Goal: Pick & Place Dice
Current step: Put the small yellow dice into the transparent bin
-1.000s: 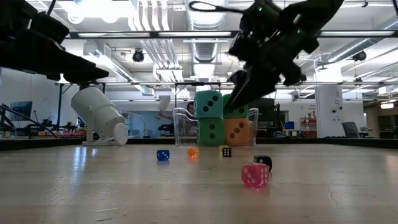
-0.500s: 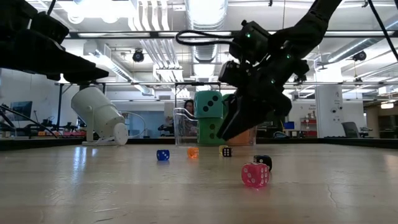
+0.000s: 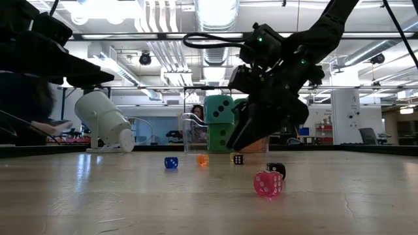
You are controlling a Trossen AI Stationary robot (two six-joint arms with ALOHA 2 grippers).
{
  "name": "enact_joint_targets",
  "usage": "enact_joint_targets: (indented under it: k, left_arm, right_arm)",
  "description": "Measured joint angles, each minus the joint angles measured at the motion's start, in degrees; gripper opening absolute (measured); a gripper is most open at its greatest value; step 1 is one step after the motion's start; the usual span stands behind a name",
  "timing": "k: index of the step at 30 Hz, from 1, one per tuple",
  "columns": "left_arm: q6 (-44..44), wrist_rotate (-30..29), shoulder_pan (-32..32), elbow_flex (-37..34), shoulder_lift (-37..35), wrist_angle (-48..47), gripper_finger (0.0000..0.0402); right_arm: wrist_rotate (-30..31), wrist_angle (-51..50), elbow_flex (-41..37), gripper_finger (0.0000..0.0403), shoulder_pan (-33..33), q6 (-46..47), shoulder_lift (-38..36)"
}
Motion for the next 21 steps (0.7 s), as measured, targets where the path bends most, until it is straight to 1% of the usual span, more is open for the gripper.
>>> enact_joint_targets:
  k: [15,18,21]
  left_arm:
    - [0.0,-0.02,0.0,0.0,0.0,0.01,0.04]
    - [0.0,-0.02,0.01,0.0,0.0,0.0,0.04]
    - [0.0,-0.02,-0.01,0.02,0.0,0.0,0.04]
  right_arm:
    - [0.85,2.14,0.07,0.0177,0.02,-0.43,3.29]
    - [1.01,2.12,0.07,0.017,0.02,-0.47,3.32]
    - [0.98,2.02,0.07,0.0151,0.02,-0.92,3.23]
